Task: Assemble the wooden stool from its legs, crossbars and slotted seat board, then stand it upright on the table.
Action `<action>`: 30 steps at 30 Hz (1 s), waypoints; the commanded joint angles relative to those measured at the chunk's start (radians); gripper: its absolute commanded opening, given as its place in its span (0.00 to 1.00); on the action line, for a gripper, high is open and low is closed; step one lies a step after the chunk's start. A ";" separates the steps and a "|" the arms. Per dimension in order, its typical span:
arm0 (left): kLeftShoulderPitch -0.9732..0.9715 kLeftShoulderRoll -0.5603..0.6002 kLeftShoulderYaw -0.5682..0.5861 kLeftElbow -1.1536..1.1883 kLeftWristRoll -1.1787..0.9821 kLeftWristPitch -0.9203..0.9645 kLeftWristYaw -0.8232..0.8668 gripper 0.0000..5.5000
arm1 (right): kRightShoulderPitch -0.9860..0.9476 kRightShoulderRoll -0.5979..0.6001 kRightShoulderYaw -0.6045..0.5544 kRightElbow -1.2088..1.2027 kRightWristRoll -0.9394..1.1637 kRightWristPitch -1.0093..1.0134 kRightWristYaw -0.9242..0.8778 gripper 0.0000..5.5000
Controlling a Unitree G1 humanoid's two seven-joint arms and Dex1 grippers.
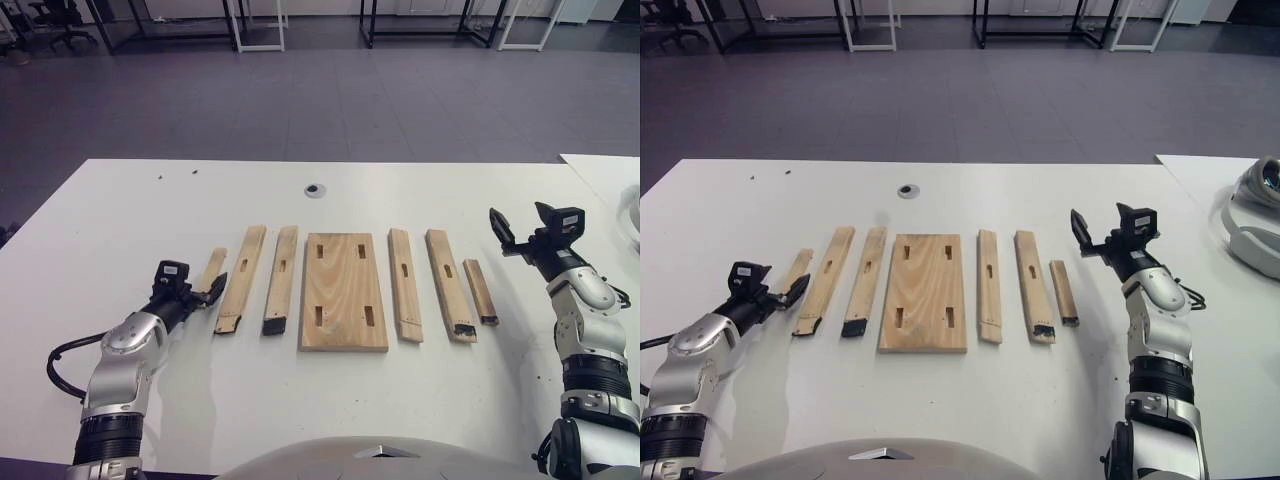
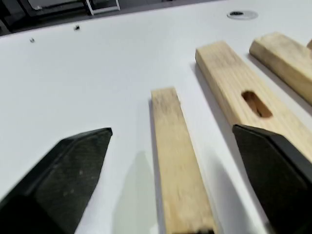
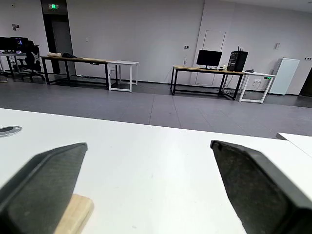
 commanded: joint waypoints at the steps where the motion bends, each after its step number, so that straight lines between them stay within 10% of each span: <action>1: 0.023 0.023 -0.002 0.017 0.006 0.049 -0.005 0.71 | 0.009 0.009 0.014 -0.011 -0.015 -0.005 -0.013 0.86; 17: 0.007 0.063 -0.030 0.062 0.047 0.063 0.046 0.23 | -0.050 0.007 0.051 -0.176 0.131 0.276 0.032 0.86; 24: -0.242 -0.046 -0.034 -0.033 -0.026 -0.139 0.047 0.23 | -0.213 0.088 0.097 -0.306 0.321 0.545 0.053 0.86; 30: -0.553 -0.281 -0.300 -0.007 0.058 -0.204 0.062 0.23 | -0.421 0.332 0.042 -0.303 0.650 0.777 -0.097 0.86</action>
